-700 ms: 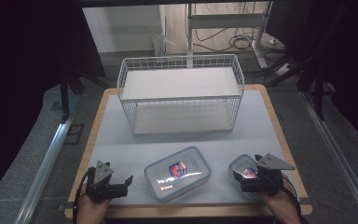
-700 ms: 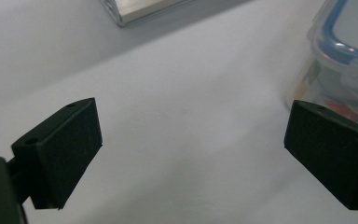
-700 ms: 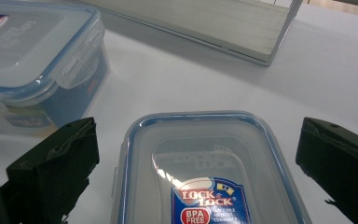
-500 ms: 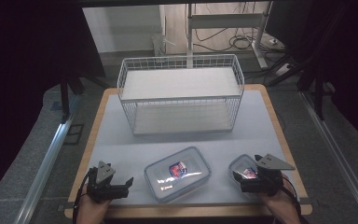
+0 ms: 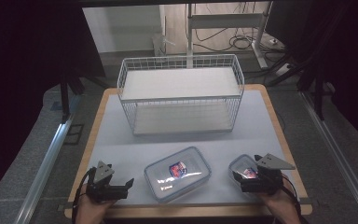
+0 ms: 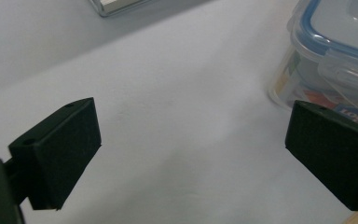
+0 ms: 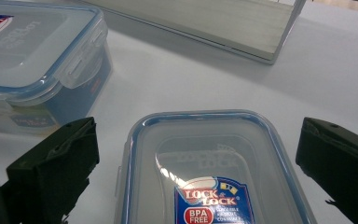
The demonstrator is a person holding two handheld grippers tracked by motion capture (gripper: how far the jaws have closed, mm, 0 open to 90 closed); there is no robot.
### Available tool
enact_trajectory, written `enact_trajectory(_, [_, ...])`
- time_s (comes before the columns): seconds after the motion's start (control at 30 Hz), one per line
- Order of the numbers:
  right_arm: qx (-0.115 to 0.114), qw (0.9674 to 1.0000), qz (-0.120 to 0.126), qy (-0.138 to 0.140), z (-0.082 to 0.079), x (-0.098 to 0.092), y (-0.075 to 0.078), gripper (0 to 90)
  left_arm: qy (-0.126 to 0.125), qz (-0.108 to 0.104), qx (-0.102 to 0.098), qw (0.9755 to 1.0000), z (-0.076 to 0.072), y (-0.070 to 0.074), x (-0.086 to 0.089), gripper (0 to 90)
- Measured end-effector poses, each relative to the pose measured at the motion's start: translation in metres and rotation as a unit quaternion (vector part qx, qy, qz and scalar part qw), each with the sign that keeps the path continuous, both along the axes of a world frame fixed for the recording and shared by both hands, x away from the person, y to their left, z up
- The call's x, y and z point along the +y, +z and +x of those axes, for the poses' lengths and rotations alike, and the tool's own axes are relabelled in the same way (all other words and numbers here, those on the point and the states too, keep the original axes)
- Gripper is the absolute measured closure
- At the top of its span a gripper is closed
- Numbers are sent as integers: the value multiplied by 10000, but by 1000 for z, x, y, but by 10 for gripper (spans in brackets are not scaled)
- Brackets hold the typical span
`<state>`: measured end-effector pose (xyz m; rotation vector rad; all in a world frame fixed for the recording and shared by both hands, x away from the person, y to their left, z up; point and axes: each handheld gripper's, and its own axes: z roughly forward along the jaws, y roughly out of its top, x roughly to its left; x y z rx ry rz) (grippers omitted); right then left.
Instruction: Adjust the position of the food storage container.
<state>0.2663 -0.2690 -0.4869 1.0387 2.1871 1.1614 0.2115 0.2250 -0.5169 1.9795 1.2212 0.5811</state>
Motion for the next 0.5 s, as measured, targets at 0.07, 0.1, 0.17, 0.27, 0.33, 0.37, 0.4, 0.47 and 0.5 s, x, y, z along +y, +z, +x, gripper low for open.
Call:
enact_trajectory(0.07, [15,10000,-3,2,0,0,0,0,-45,-14,-14,10000,-2,2,0,75])
enact_trajectory(0.1, [30,10000,17,30,0,0,0,0,-116,-52,-30,9999,-3,4,0,111])
enact_trajectory(0.17, [28,10000,28,45,0,0,1,0,-213,-130,-66,9997,-6,6,-1,189])
enact_trajectory(0.27, [34,10000,6,51,-1,1,1,0,-342,-270,-84,9990,-10,10,-1,346])
enact_trajectory(0.33, [52,10000,-15,47,0,1,1,0,-411,-296,3,9987,-13,11,-3,436])
enact_trajectory(0.37, [71,10000,-21,30,0,1,1,0,-430,-305,51,9986,-14,12,-5,508])
enact_trajectory(0.4, [83,10000,-20,21,0,1,1,0,-463,-323,86,9984,-15,12,-6,563])
enact_trajectory(0.47, [107,9999,-16,-11,1,0,1,0,-509,-399,237,9976,-19,12,-9,671])
enact_trajectory(0.5, [106,9999,-11,-27,1,0,1,0,-524,-430,254,9974,-20,11,-10,723])
